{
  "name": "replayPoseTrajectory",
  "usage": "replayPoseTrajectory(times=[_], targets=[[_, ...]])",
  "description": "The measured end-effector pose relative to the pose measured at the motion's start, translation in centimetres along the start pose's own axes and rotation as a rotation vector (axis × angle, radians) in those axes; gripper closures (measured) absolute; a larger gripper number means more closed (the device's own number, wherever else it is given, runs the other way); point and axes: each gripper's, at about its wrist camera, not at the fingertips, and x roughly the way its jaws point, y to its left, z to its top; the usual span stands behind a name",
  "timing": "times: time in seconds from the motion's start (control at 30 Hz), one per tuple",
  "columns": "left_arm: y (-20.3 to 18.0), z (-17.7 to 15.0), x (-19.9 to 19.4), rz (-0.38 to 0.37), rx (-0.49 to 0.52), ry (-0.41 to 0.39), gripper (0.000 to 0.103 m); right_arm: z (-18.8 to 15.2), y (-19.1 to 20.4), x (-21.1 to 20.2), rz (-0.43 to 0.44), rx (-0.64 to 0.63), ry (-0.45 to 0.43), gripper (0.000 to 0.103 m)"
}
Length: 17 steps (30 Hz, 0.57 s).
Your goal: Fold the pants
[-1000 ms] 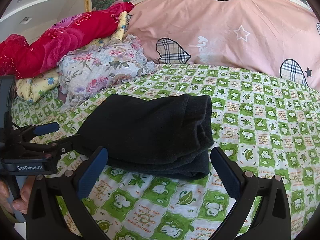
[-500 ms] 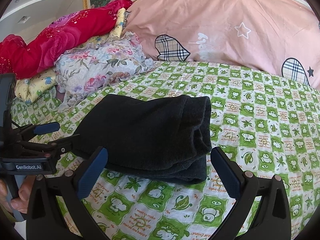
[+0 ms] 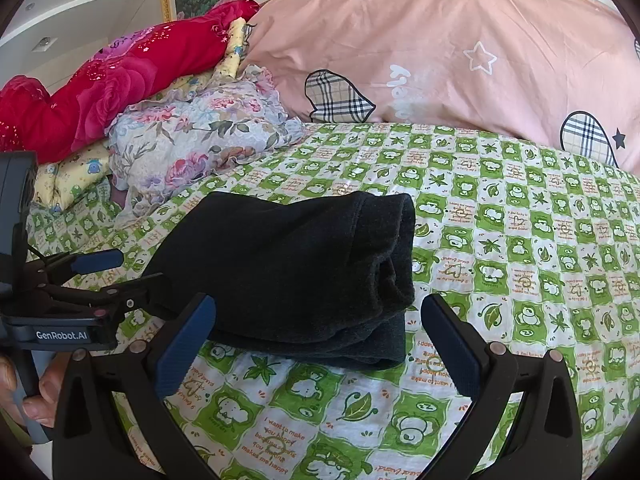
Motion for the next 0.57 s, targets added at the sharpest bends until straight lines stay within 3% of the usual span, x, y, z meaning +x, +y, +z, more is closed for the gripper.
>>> replayPoseTrajectory(times=[0.57], targets=[[-0.19,0.51,0.12,0.023,0.008,0.007,0.005,0.31,0.14,-0.38,0.007,0.006,-0.004,0.001]])
